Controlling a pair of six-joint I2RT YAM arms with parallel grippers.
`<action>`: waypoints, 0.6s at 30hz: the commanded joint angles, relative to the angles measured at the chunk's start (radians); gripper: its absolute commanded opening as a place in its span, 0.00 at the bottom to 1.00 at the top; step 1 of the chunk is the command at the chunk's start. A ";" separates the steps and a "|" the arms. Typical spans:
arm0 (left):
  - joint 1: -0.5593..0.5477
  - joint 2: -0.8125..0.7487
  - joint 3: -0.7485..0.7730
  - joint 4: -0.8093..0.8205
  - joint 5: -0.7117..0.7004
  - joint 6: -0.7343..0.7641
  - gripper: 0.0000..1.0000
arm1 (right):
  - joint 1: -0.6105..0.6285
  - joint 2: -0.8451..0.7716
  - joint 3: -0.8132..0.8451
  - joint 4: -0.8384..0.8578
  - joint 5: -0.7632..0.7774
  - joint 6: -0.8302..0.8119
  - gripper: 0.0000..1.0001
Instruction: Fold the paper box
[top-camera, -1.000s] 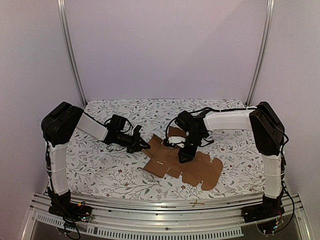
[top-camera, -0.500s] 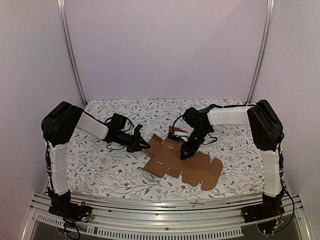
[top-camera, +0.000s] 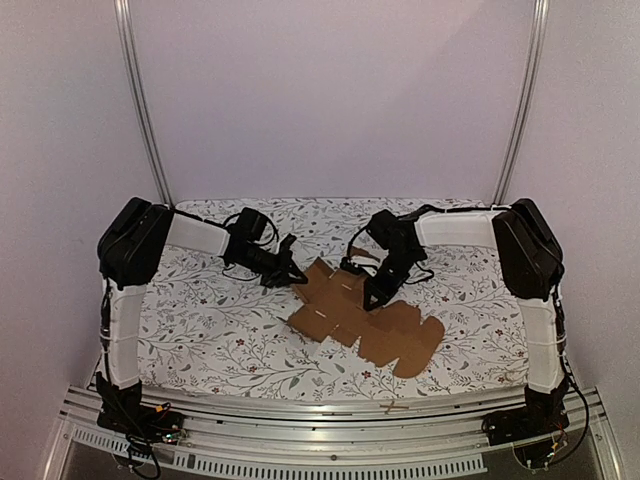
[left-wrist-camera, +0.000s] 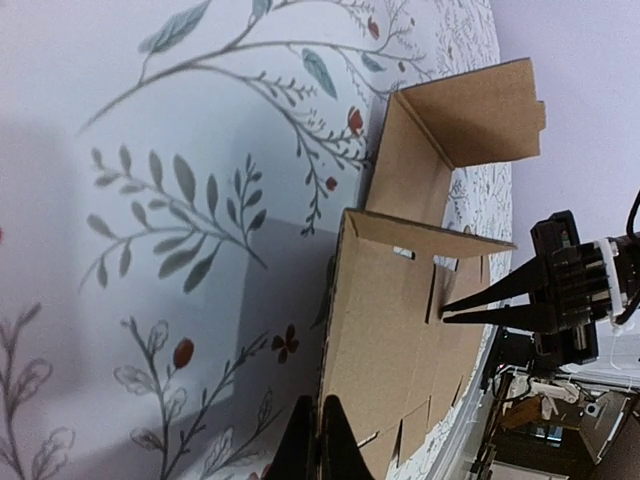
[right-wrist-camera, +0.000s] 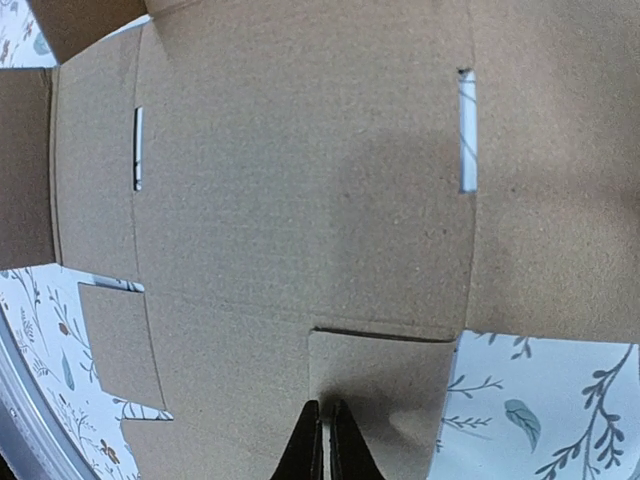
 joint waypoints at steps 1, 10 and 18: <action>0.031 0.115 0.224 -0.183 -0.096 0.100 0.00 | -0.010 0.093 -0.003 -0.109 0.153 0.021 0.03; 0.033 0.287 0.646 -0.410 -0.194 0.167 0.05 | -0.023 0.079 0.003 -0.133 0.121 0.110 0.00; -0.063 -0.096 0.477 -0.384 -0.465 0.265 0.46 | -0.046 0.025 -0.049 -0.080 0.013 0.342 0.00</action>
